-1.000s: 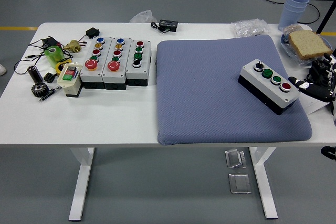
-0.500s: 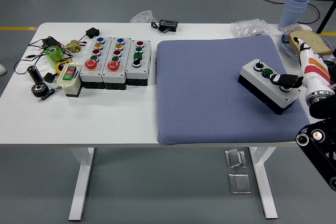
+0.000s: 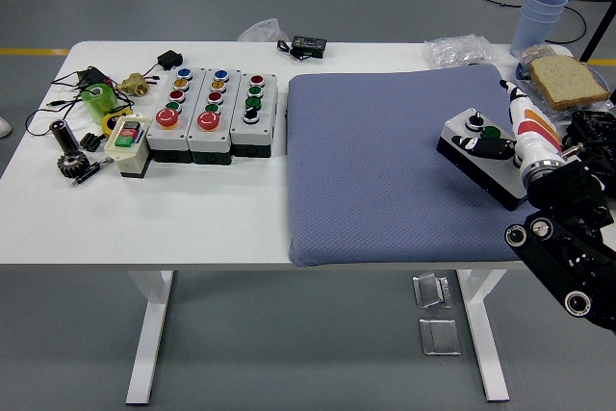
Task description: Pick up the button,place it on the desk,press the button,press the button
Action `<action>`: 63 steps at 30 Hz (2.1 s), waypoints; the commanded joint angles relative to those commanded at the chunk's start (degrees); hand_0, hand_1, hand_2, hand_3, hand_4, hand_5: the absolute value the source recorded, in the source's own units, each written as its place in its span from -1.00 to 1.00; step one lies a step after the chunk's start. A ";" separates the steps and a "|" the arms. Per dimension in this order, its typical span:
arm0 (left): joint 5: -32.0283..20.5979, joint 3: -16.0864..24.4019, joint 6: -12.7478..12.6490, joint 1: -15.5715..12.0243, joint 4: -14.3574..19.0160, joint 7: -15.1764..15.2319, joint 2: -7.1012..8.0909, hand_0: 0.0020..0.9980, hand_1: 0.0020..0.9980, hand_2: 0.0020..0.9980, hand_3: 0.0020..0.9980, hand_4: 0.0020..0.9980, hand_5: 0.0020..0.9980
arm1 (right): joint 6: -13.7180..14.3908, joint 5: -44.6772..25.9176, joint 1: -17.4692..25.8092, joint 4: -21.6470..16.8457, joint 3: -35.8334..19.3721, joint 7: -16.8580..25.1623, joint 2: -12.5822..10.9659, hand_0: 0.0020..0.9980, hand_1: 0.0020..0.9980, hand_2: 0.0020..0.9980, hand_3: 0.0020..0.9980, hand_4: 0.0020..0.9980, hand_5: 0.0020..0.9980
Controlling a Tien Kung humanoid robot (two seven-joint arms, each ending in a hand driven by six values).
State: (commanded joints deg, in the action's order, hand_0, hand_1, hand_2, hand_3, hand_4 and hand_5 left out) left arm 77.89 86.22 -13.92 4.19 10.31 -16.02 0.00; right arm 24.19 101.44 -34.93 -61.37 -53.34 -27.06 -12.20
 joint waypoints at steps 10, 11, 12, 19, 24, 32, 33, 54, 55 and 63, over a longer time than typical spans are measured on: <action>0.74 0.26 -0.08 -0.19 0.00 -0.29 0.00 0.08 -0.16 -0.15 -0.16 -0.48 -0.09 | -0.24 -0.87 -4.27 8.88 6.06 -0.59 -0.54 0.92 0.76 0.89 0.81 1.00 -0.27; 0.89 0.24 -0.06 -0.23 0.00 -0.34 0.00 0.08 -0.16 -0.15 -0.16 -0.48 -0.09 | -0.51 -0.76 -4.87 9.70 6.79 -0.61 -0.69 0.92 0.76 0.89 0.81 1.00 -0.27; 0.98 0.19 -0.04 -0.30 0.00 -0.38 0.00 0.08 -0.16 -0.15 -0.16 -0.49 -0.09 | -0.85 -0.87 -5.44 10.39 7.48 -0.60 -0.84 0.88 0.71 0.84 0.73 1.00 -0.31; 1.42 0.31 -0.03 -0.78 0.00 -0.59 0.00 0.08 -0.16 -0.15 -0.16 -0.48 -0.09 | -4.45 -2.29 -8.91 14.60 11.92 -2.67 -0.99 0.80 0.52 0.61 0.61 1.00 -0.27; 1.69 -0.06 0.04 -1.04 0.00 -0.67 0.00 0.08 -0.16 -0.15 -0.16 -0.48 -0.09 | -6.58 -4.13 -11.54 18.54 15.03 -3.95 0.33 0.64 0.38 0.51 0.58 1.00 -0.26; 1.77 -0.13 0.05 -1.01 0.00 -0.74 0.00 0.08 -0.16 -0.15 -0.16 -0.48 -0.09 | -7.51 -6.25 -16.07 25.06 20.35 -5.16 2.69 0.42 0.28 0.44 0.56 0.99 -0.23; 1.62 -0.16 0.02 -1.01 0.00 -0.72 0.00 0.08 -0.16 -0.15 -0.16 -0.48 -0.09 | -7.49 -6.14 -16.17 25.24 20.53 -5.32 2.69 0.42 0.28 0.44 0.56 0.99 -0.23; 1.63 0.19 -0.05 -1.70 0.00 -0.89 0.00 0.08 -0.16 -0.15 -0.16 -0.48 -0.08 | -6.73 -11.87 -16.46 15.78 30.67 -1.42 -2.99 -0.25 -0.26 0.03 0.14 0.27 -0.74; 1.56 0.05 -0.02 -1.80 0.00 -0.84 0.00 0.08 -0.16 -0.15 -0.16 -0.48 -0.08 | -6.65 -12.72 -16.35 13.74 31.71 -1.51 -4.21 -0.51 -0.46 -0.03 0.11 0.20 -0.76; 0.21 -0.70 0.04 -2.15 0.00 -0.59 0.00 0.08 -0.16 -0.15 -0.16 -0.48 -0.08 | -5.59 -12.02 -16.19 3.70 36.17 -0.73 -9.03 -0.73 -0.64 -0.13 0.09 0.14 -0.79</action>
State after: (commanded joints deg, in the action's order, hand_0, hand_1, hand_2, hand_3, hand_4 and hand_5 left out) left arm 78.10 85.52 -13.88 2.04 10.31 -16.62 0.00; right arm 18.61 89.42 -51.12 -57.67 -17.17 -27.79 -21.23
